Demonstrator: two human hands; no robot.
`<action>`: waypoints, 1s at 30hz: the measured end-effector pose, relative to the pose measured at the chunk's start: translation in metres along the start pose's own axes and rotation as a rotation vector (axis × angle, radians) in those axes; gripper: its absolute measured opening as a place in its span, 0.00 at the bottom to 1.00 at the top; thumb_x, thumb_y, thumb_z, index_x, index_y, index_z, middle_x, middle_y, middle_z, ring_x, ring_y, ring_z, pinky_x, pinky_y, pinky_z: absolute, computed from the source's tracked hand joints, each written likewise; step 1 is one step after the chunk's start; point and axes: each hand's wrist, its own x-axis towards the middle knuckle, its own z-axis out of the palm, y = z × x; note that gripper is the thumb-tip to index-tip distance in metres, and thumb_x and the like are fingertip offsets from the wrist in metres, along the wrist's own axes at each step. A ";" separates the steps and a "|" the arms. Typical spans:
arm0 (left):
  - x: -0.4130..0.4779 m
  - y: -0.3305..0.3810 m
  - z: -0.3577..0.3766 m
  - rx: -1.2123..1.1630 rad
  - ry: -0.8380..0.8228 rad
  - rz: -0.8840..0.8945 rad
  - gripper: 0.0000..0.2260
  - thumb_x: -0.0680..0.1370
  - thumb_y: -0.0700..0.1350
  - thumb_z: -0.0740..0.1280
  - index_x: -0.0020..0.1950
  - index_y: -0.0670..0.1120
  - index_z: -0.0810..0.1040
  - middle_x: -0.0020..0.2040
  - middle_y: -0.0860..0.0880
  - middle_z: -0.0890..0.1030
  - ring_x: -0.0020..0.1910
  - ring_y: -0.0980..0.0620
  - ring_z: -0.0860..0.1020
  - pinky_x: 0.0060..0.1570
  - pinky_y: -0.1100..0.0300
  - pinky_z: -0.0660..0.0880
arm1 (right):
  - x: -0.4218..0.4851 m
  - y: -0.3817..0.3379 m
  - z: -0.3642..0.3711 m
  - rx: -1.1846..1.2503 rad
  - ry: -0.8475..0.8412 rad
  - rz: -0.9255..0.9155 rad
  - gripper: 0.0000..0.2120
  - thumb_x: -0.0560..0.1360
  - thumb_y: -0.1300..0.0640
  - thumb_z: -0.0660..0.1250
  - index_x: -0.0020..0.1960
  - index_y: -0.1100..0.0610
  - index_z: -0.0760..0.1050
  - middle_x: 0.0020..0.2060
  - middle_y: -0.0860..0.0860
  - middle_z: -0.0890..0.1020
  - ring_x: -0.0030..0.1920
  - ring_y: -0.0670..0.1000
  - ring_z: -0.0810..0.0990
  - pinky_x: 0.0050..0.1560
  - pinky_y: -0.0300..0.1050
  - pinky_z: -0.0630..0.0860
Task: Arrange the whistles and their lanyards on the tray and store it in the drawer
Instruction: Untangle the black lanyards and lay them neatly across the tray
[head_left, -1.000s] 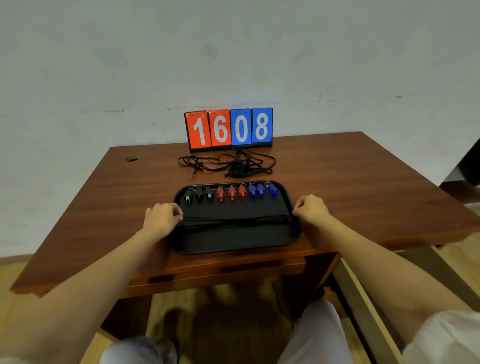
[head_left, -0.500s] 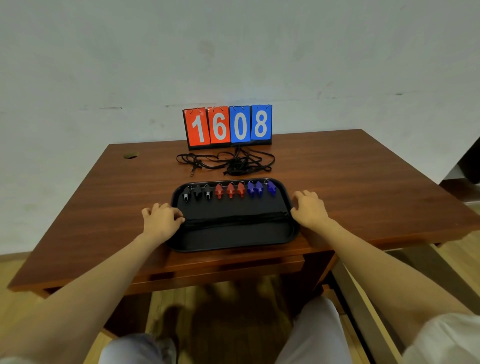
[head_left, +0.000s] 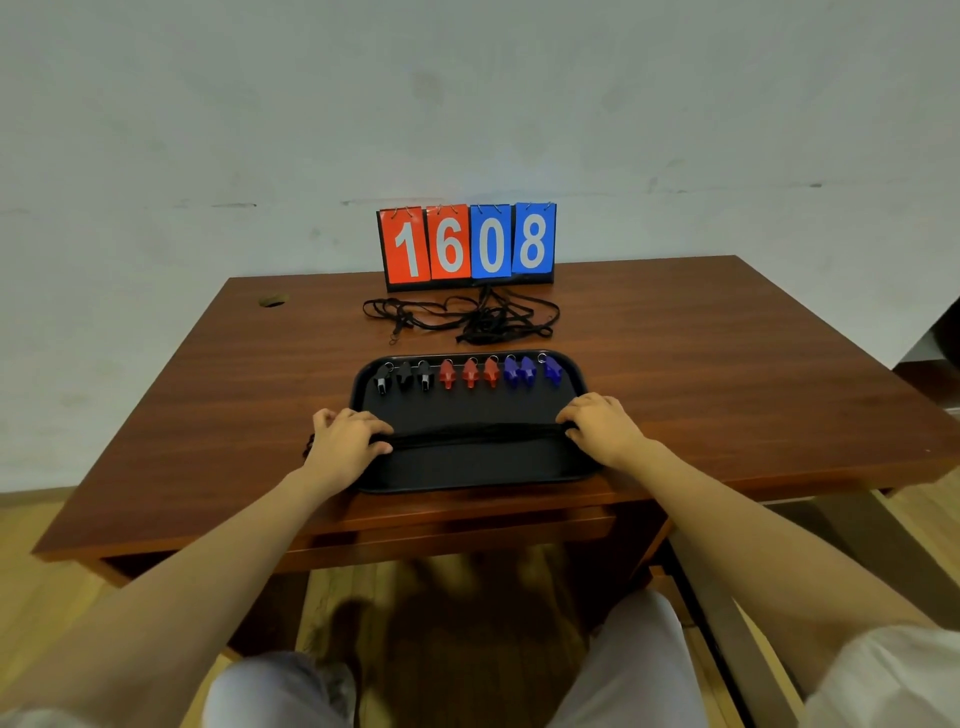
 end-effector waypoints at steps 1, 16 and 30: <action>-0.001 0.000 0.001 -0.003 0.007 -0.002 0.13 0.79 0.52 0.62 0.63 0.55 0.76 0.65 0.54 0.75 0.66 0.51 0.67 0.61 0.51 0.54 | 0.000 0.000 0.000 0.005 0.003 0.004 0.16 0.79 0.58 0.60 0.67 0.52 0.72 0.66 0.50 0.74 0.69 0.53 0.66 0.70 0.52 0.61; 0.022 0.037 -0.010 -0.071 -0.007 0.082 0.20 0.78 0.55 0.63 0.68 0.53 0.70 0.68 0.51 0.71 0.70 0.50 0.63 0.66 0.51 0.54 | 0.022 -0.021 -0.020 0.056 0.028 -0.068 0.22 0.77 0.52 0.64 0.69 0.52 0.68 0.67 0.52 0.72 0.70 0.55 0.65 0.70 0.53 0.61; 0.158 0.009 -0.054 -0.082 0.063 -0.118 0.13 0.79 0.44 0.59 0.62 0.49 0.76 0.63 0.46 0.74 0.65 0.44 0.69 0.65 0.47 0.62 | 0.182 -0.089 -0.070 0.217 0.087 -0.165 0.18 0.78 0.56 0.61 0.68 0.55 0.70 0.64 0.54 0.74 0.65 0.55 0.70 0.65 0.52 0.71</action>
